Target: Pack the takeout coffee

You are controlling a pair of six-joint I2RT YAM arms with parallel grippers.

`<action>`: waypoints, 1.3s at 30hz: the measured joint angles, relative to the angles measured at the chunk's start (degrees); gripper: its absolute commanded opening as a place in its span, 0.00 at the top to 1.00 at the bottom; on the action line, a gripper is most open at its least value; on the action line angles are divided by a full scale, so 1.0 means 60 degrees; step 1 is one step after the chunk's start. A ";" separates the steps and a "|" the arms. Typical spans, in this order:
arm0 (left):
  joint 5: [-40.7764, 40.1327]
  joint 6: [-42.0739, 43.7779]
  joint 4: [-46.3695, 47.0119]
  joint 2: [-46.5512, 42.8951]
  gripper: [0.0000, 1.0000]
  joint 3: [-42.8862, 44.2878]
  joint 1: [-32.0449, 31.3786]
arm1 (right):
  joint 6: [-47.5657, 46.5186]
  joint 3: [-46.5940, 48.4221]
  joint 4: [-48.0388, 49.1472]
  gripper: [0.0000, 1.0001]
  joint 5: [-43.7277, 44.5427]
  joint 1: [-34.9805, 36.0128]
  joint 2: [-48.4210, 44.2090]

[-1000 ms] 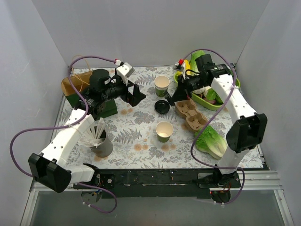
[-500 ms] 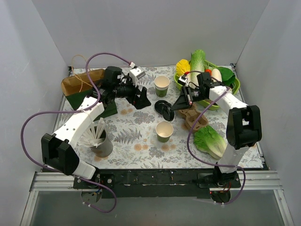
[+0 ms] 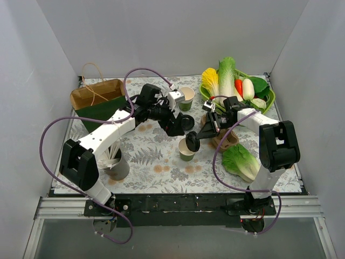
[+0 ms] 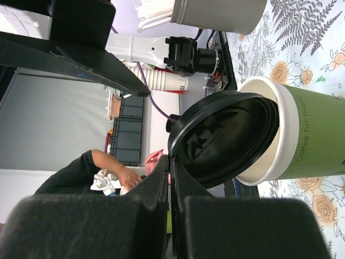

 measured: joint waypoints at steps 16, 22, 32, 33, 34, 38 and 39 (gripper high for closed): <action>0.0109 0.0222 -0.0058 0.0200 0.02 -0.0178 -0.0557 | -0.1432 0.0000 -0.1202 0.98 -0.0015 -0.0313 0.0022; -0.0022 0.0055 0.0270 0.0204 0.02 -0.0648 -0.0583 | -0.1526 -0.0007 -0.1315 0.97 -0.0025 -0.0350 0.0022; -0.0678 -0.0918 0.1235 0.0423 0.02 -0.1526 -0.0583 | -0.1566 -0.0025 -0.1337 0.98 -0.0036 -0.0350 0.0022; -0.0703 -0.1016 0.1344 0.0481 0.02 -0.1592 -0.0583 | -0.1566 -0.0036 -0.1341 0.97 -0.0036 -0.0350 0.0022; -0.0743 -0.1093 0.1421 0.0535 0.02 -0.1647 -0.0583 | -0.1566 -0.0036 -0.1348 0.97 -0.0036 -0.0350 0.0022; -0.0962 -0.1268 0.1617 0.0710 0.02 -0.1854 -0.0590 | -0.1566 -0.0036 -0.1348 0.97 -0.0040 -0.0350 0.0018; -0.1009 -0.1293 0.1650 0.0721 0.02 -0.1898 -0.0590 | -0.1563 -0.0036 -0.1348 0.97 -0.0036 -0.0350 0.0018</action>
